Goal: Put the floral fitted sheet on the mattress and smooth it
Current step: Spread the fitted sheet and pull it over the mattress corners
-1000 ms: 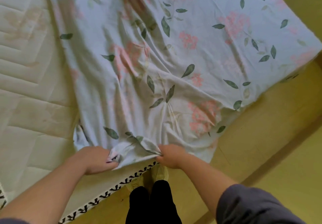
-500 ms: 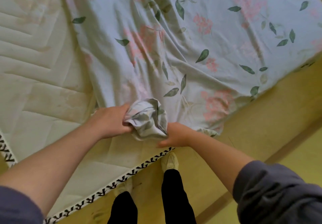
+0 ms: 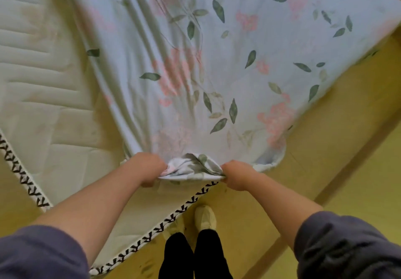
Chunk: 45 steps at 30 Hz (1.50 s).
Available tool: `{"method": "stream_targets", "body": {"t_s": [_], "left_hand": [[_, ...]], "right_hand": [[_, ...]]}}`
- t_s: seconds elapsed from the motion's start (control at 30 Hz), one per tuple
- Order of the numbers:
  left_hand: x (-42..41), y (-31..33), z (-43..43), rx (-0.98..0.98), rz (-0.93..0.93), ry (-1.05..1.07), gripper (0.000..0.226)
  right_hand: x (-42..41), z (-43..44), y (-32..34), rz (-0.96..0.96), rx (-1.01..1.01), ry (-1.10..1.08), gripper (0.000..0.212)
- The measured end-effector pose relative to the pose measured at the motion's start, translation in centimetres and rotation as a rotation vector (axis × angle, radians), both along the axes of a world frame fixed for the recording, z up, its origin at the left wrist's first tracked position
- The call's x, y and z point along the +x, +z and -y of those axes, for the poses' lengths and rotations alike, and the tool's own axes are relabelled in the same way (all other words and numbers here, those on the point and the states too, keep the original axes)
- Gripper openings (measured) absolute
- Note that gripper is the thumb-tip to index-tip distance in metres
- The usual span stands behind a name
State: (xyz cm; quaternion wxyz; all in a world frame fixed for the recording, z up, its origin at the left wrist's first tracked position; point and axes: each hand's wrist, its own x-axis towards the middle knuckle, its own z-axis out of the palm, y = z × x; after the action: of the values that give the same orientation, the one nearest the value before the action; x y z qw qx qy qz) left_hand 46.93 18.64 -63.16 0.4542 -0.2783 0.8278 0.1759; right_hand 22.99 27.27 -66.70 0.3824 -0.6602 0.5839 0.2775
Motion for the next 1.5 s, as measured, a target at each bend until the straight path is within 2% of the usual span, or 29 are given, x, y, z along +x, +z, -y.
{"method": "stream_targets", "body": {"t_s": [0.1, 0.23, 0.33, 0.47, 0.5, 0.57, 0.63, 0.7, 0.73, 0.8, 0.9, 0.97, 1.03, 1.07, 1.1, 1.17, 1.2, 1.27, 1.3, 1.4, 1.5], "left_hand": [[-0.6, 0.2, 0.0, -0.016, 0.025, 0.02, 0.014], [0.0, -0.9, -3.5, 0.097, 0.051, 0.031, 0.023], [0.9, -1.1, -5.2, 0.073, -0.067, 0.091, 0.013], [2.6, -0.2, -6.1, -0.009, -0.319, 0.081, 0.011], [3.1, 0.0, -6.5, -0.038, -0.357, 0.088, 0.012], [4.0, 0.2, -6.8, -0.123, -0.418, 0.116, 0.01], [4.6, 0.1, -7.0, -0.169, -0.451, 0.125, 0.006], [4.8, 0.1, -7.5, -0.161, -0.47, 0.09, 0.006], [4.8, 0.2, -7.7, -0.183, -0.489, 0.063, 0.007], [5.6, 0.5, -8.1, -0.325, -0.555, 0.058, 0.016], [7.1, 1.0, -7.4, -0.579, -0.539, 0.401, 0.038], [7.7, 0.9, -7.0, -0.629, -0.535, 0.668, 0.032], [7.9, 0.7, -6.6, -0.491, -0.651, 0.939, 0.015], [7.7, 0.6, -6.5, -0.389, -0.745, 1.042, 0.011], [7.8, 0.7, -6.7, -0.287, -0.827, 1.11, 0.009], [7.2, 0.7, -6.9, -0.115, -0.914, 1.201, 0.01], [7.1, 0.8, -6.9, -0.065, -0.913, 1.205, 0.012], [7.9, 0.9, -7.0, -0.042, -0.829, 1.023, 0.011], [8.6, 0.8, -7.0, -0.071, -0.763, 0.856, 0.009], [10.6, 0.6, -7.3, -0.137, -0.671, 0.355, 0.012], [11.5, 0.5, -7.7, 0.011, -0.499, 0.013, 0.01]], "right_hand": [[-0.5, 0.4, -0.1, -0.025, -0.059, 0.012, 0.009], [0.3, -2.6, -0.4, -0.062, 0.073, 0.132, 0.019], [1.6, -4.8, -0.8, 0.03, 0.054, 0.127, 0.015], [3.9, -5.1, -0.3, 0.345, -0.082, -0.276, 0.025], [4.5, -5.0, 0.1, 0.43, -0.092, -0.386, 0.032], [5.5, -4.5, 1.1, 0.598, -0.118, -0.59, 0.06], [6.0, -3.8, 2.1, 0.703, -0.14, -0.707, 0.077], [6.3, -3.3, 3.0, 0.701, -0.182, -0.682, 0.067], [6.3, -3.1, 3.3, 0.68, -0.191, -0.637, 0.052], [7.1, -3.7, 3.7, 0.599, -0.054, -0.542, 0.023], [7.8, -5.5, 3.8, 0.435, 0.317, -0.338, 0.023], [7.9, -6.1, 3.7, 0.393, 0.418, -0.328, 0.024], [8.5, -6.1, 3.7, 0.414, 0.41, -0.405, 0.042], [8.8, -5.9, 3.7, 0.461, 0.396, -0.501, 0.058], [9.7, -5.9, 4.0, 0.533, 0.381, -0.631, 0.064], [10.9, -5.5, 4.0, 0.644, 0.243, -0.798, 0.047], [11.4, -5.2, 4.2, 0.625, 0.141, -0.78, 0.034], [12.1, -4.8, 4.4, 0.525, 0.007, -0.683, 0.014], [12.2, -4.8, 4.5, 0.489, -0.015, -0.635, 0.014], [12.5, -4.9, 4.8, 0.357, -0.001, -0.449, 0.019], [13.3, -5.4, 5.0, 0.303, 0.036, -0.335, 0.034]]}}
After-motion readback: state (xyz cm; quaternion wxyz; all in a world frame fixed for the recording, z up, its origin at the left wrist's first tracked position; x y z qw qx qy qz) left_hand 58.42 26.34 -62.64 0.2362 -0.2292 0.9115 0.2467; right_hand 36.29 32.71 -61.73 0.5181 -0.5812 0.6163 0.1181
